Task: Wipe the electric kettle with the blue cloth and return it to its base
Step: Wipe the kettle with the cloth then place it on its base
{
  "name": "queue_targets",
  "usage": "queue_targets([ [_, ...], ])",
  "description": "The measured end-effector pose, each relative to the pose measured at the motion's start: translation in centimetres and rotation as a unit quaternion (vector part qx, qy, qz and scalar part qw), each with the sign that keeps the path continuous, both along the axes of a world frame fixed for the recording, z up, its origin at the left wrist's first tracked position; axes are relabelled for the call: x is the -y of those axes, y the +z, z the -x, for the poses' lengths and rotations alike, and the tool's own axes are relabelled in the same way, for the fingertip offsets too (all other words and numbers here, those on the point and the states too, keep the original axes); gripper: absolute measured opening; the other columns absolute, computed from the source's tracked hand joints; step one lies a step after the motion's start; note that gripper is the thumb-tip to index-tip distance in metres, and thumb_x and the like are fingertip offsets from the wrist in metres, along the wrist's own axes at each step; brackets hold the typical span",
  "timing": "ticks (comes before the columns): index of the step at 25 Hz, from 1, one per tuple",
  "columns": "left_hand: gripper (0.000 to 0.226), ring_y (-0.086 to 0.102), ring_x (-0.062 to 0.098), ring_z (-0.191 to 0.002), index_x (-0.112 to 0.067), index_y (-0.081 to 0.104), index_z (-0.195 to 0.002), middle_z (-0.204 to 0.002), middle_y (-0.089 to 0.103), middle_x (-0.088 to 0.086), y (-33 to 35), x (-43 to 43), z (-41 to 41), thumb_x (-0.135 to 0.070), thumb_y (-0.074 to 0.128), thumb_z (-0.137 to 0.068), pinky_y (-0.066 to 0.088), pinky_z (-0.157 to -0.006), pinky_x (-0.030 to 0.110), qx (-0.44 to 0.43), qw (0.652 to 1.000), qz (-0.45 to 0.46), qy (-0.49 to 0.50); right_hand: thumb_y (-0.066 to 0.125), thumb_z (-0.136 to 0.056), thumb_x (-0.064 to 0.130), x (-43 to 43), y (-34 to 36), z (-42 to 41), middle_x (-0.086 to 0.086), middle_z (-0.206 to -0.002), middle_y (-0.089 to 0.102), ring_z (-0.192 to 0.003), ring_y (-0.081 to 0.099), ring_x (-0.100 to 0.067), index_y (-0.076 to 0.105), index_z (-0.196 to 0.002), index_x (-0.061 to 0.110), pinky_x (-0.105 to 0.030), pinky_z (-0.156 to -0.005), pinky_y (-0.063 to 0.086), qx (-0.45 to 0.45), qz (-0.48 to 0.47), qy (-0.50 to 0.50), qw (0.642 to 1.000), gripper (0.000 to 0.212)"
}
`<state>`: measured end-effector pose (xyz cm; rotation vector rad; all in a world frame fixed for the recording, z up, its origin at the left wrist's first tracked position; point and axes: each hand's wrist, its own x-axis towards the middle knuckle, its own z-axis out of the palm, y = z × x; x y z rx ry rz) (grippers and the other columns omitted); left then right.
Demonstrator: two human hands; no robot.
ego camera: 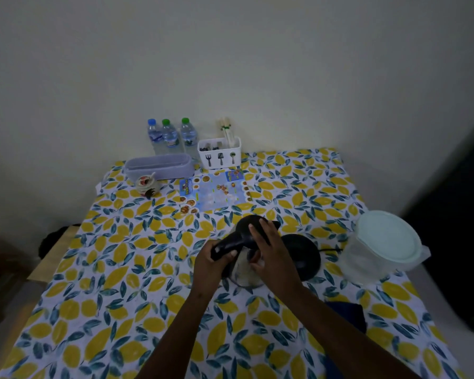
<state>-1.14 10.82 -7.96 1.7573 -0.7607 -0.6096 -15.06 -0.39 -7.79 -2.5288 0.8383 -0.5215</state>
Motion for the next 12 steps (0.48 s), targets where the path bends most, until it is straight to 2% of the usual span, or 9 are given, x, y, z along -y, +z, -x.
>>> queue_targets([
  [3,0.028,0.064,0.006,-0.087,-0.024,0.060,-0.106,-0.099,0.066,-0.004,0.7,3.4,1.3,-0.035,0.071,-0.084,0.050,-0.070,0.021,-0.001,0.999,0.002,-0.047,0.075,-0.080,0.023,2.1,1.2,2.5,-0.003,-0.162,0.009,-0.149,-0.001,-0.022,0.015,-0.150,0.031,-0.046,-0.111,0.038,-0.009,0.026,-0.065,0.997,0.093],
  [7,0.025,0.062,-0.004,-0.079,-0.026,0.061,-0.101,-0.096,0.066,-0.008,1.4,8.4,2.7,-0.038,0.072,-0.082,0.047,-0.064,0.008,-0.011,0.992,0.005,-0.123,0.077,-0.077,0.023,4.7,2.1,5.2,-0.007,-0.160,0.018,-0.148,0.013,-0.029,0.024,-0.149,0.027,-0.051,-0.109,0.039,-0.010,0.042,-0.132,0.990,0.090],
  [12,0.026,0.065,0.002,-0.082,-0.029,0.064,-0.097,-0.096,0.067,-0.005,1.3,12.5,3.2,-0.042,0.075,-0.077,0.052,-0.068,0.015,-0.021,0.987,0.011,-0.161,0.076,-0.079,0.026,7.3,1.9,6.7,-0.006,-0.160,0.018,-0.147,0.014,-0.028,0.024,-0.149,0.028,-0.047,-0.115,0.030,-0.018,0.044,-0.170,0.984,0.087],
])
